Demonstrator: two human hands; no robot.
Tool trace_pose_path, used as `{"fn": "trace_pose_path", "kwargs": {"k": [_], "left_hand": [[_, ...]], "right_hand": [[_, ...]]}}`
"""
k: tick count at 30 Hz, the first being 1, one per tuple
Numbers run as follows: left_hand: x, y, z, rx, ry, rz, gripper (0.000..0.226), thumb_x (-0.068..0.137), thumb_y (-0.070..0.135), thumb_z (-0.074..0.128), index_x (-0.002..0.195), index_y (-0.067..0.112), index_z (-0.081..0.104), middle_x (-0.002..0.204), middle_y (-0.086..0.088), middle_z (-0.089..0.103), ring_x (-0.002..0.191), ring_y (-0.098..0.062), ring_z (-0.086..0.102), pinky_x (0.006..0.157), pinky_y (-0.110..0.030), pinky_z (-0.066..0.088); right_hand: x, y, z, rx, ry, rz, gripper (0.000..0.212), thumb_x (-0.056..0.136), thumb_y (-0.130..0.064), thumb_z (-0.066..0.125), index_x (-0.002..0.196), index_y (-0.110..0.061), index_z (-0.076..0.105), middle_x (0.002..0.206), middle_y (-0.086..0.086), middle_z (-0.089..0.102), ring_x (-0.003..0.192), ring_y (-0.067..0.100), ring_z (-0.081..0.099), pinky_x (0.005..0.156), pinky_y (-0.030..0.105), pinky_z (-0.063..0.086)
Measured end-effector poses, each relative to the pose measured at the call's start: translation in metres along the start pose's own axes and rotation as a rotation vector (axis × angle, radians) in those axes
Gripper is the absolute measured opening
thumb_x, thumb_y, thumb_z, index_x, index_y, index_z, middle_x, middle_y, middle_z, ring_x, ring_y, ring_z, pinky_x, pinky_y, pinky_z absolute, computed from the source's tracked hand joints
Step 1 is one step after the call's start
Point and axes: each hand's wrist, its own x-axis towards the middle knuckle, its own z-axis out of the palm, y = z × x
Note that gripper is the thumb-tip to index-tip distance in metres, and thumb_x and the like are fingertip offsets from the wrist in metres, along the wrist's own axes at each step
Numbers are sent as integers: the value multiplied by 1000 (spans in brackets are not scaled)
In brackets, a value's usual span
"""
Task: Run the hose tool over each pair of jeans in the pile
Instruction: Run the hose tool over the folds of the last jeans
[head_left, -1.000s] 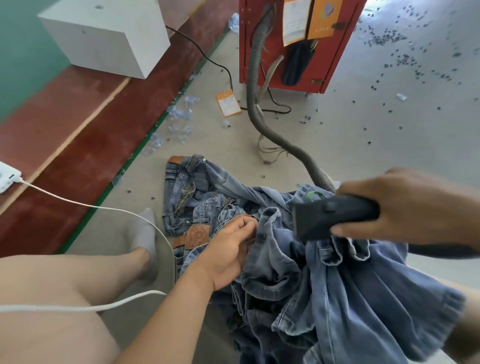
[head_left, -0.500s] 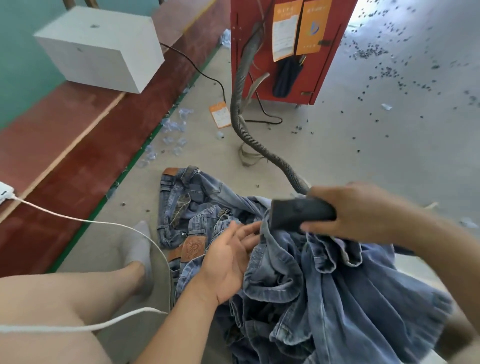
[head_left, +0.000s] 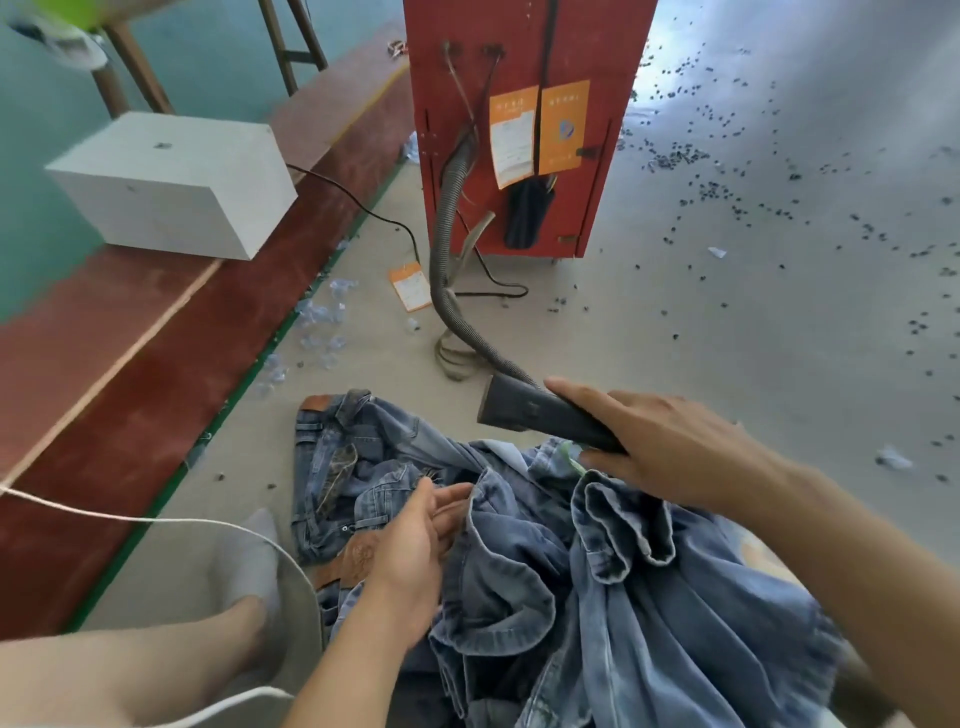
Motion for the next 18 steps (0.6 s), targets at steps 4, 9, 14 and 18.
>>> {"fn": "trace_pose_path", "kwargs": {"k": [4, 9, 14, 18], "left_hand": [[0, -6, 2, 63, 33, -21, 53, 110, 48, 33, 115, 13, 73, 108, -11, 78, 101, -26, 75, 81, -39, 56], [2, -8, 10, 101, 23, -54, 52, 108, 49, 39, 94, 26, 83, 102, -9, 80, 88, -20, 78, 60, -28, 60], [-2, -5, 18, 203, 69, -3, 42, 103, 54, 45, 113, 29, 78, 118, -1, 76, 112, -24, 71, 101, -48, 55], [-14, -2, 30, 479, 43, 126, 24, 104, 50, 46, 106, 40, 68, 115, 18, 64, 107, -3, 58, 99, -37, 45]], "right_hand": [[-4, 0, 16, 89, -15, 11, 66, 107, -39, 45, 159, -33, 4, 146, 2, 53, 113, 21, 60, 92, 35, 46], [-9, 4, 8, 205, 60, -11, 43, 100, -44, 45, 138, -40, 26, 95, -18, 56, 78, 2, 55, 69, 27, 41], [-17, 0, 3, -28, 6, -84, 62, 102, -59, 49, 150, -56, 12, 112, -18, 59, 86, 9, 59, 67, 28, 41], [-20, -15, 17, 50, 10, 29, 54, 99, -52, 60, 141, -38, 29, 114, -12, 62, 93, 12, 61, 79, 32, 45]]}}
